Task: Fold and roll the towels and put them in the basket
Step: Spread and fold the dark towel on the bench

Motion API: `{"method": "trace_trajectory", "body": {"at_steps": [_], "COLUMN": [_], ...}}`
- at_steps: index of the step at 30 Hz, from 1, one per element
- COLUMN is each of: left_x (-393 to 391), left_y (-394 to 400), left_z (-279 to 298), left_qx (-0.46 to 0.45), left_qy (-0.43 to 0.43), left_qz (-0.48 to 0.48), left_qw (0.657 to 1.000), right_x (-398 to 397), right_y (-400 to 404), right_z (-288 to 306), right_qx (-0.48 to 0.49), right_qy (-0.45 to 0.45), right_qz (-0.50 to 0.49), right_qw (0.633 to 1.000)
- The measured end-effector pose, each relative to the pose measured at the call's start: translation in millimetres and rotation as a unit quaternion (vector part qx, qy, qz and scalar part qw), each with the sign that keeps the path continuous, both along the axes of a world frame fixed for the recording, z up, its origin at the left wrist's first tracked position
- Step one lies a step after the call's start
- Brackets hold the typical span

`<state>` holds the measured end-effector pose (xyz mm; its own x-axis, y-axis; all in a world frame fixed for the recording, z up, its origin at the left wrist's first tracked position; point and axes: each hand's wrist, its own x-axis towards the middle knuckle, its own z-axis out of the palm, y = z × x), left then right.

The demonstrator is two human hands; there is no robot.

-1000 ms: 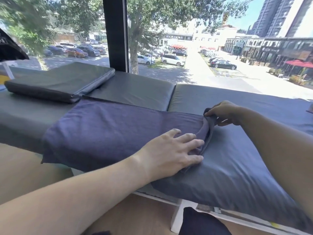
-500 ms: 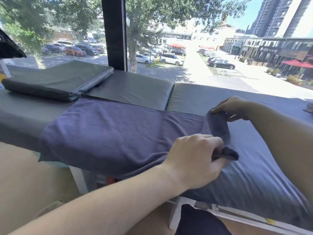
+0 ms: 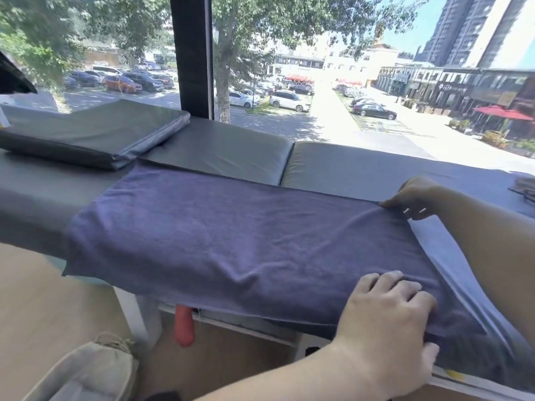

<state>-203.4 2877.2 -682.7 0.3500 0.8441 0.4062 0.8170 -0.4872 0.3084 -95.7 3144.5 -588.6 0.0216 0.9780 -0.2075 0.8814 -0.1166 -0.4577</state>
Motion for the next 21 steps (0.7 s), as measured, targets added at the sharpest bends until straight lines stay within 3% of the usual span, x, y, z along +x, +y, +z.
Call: {"method": "trace_trajectory", "body": {"at_steps": [5, 8, 10, 12, 14, 15, 18, 21], "left_x": [1.3, -7.8, -36.5, -86.6, -154.6, -193.1, -303.7, -378.3], "left_y": [-0.1, -4.6, 0.1, 19.7, 44.6, 55.6, 74.7, 80.9], "left_z": [-17.8, -7.6, 9.3, 19.6, 29.2, 33.9, 43.6, 48.0], "left_qx": [-0.028, -0.033, -0.016, 0.045, 0.029, 0.001, -0.067, -0.092], "left_qy": [0.090, -0.028, -0.076, -0.083, -0.043, -0.012, 0.067, 0.052], "left_qz": [-0.005, -0.063, -0.049, 0.036, 0.155, 0.222, 0.402, 0.512], "left_qw": [0.996, 0.997, 0.996, 0.995, 0.987, 0.975, 0.911, 0.852], "right_x": [0.0, 3.4, 4.5, -0.7, -14.5, -25.0, -61.5, -91.5], "right_y": [2.8, 4.2, 6.0, 8.4, 6.7, 4.1, 2.2, 7.2], "right_z": [-1.3, 1.1, 5.3, 9.7, 13.7, 13.9, 6.9, -6.9], "right_qx": [0.042, 0.027, -0.002, 0.001, 0.059, 0.095, 0.144, 0.132], "right_qy": [-0.012, -0.037, -0.056, -0.089, -0.147, -0.133, -0.076, -0.098], "right_qz": [0.007, -0.002, -0.007, 0.012, 0.065, 0.094, 0.187, 0.243], "right_qw": [0.999, 0.999, 0.998, 0.996, 0.985, 0.982, 0.969, 0.956]}}
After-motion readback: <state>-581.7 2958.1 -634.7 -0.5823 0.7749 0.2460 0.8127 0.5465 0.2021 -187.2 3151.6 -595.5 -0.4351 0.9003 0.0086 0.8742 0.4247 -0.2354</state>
